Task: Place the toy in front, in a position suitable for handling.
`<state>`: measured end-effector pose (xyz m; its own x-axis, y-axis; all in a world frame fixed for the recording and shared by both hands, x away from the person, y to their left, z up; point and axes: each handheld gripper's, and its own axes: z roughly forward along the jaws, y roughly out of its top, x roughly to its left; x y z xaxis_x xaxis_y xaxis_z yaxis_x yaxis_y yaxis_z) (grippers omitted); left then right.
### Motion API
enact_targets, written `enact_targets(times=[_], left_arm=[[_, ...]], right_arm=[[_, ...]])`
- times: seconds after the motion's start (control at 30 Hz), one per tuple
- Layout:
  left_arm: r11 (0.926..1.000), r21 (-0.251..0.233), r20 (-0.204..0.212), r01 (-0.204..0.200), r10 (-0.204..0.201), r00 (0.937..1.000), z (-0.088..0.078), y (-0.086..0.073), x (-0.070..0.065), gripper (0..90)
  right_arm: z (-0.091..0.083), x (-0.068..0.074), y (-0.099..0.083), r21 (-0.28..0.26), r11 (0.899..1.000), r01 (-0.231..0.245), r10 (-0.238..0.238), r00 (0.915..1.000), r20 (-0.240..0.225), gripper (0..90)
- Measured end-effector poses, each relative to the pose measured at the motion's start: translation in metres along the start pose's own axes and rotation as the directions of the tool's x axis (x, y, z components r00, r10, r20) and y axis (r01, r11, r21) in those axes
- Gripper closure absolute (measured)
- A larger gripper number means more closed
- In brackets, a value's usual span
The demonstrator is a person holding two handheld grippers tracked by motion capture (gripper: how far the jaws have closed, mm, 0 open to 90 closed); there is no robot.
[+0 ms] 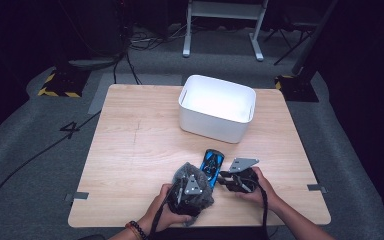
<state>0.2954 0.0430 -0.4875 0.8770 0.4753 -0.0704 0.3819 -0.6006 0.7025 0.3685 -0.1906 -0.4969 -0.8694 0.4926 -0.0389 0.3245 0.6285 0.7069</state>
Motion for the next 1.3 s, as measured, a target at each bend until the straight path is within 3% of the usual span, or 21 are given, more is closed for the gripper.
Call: enact_targets(times=[0.07,0.13,0.23,0.33,0.43,0.5,0.57,0.63,0.7,0.83,1.03,1.3], left_arm=[[0.9985,-0.029,0.037,-0.046,0.048,0.9982,-0.001,0.002,-0.009,52.7],[0.9957,-0.034,0.053,-0.087,0.088,0.9947,0.002,0.005,-0.017,55.8],[0.9938,0.003,0.061,-0.111,0.111,0.9919,0.012,0.007,-0.017,58.1],[0.9906,0.046,0.077,-0.129,0.125,0.9891,0.013,0.007,-0.008,63.7],[0.9903,0.080,0.089,-0.113,0.106,0.9903,0.006,0.001,0.006,67.3],[0.9915,0.086,0.040,-0.098,0.094,0.9947,-0.001,-0.005,0.016,66.9],[0.9968,0.076,-0.004,-0.024,0.024,0.9997,-0.007,-0.011,0.030,65.0],[0.9977,0.059,-0.054,0.034,-0.031,0.9980,-0.012,-0.016,0.046,64.1],[0.9957,0.043,-0.072,0.083,-0.079,0.9942,-0.014,-0.019,0.058,62.3],[0.9977,0.025,-0.088,0.062,-0.060,0.9943,-0.010,-0.017,0.071,62.2],[0.9980,0.017,-0.112,0.061,-0.059,0.9919,-0.002,-0.008,0.082,61.2],[0.9983,0.023,-0.143,0.054,-0.050,0.9885,0.003,-0.002,0.091,59.5]], right_arm=[[0.000,0.000,0.001,0.005,1.000,-0.005,0.005,1.0000,-0.006,64.0],[0.002,0.001,0.002,0.010,1.000,-0.002,0.002,0.9999,-0.010,59.6],[0.002,0.001,0.002,0.007,1.000,-0.002,0.003,1.0000,-0.010,57.2],[0.002,0.001,0.002,0.004,1.000,-0.007,0.007,0.9999,-0.013,57.1],[0.002,0.000,0.001,0.000,1.000,-0.009,0.009,0.9999,-0.012,56.8],[0.002,-0.002,0.000,-0.003,1.000,-0.018,0.018,0.9998,-0.010,56.8],[0.002,-0.003,0.000,-0.004,1.000,-0.021,0.021,0.9998,-0.006,56.6],[0.002,-0.003,0.000,-0.001,1.000,-0.015,0.015,0.9998,-0.010,56.8],[0.001,-0.002,0.000,0.002,1.000,-0.012,0.012,0.9998,-0.013,58.0],[0.001,0.000,0.001,0.012,1.000,0.016,-0.016,0.9991,-0.040,54.7],[0.001,0.015,0.001,-0.001,0.994,0.107,-0.107,0.9860,-0.128,54.0],[0.005,0.020,0.004,-0.012,0.995,0.103,-0.104,0.9864,-0.128,55.7]])
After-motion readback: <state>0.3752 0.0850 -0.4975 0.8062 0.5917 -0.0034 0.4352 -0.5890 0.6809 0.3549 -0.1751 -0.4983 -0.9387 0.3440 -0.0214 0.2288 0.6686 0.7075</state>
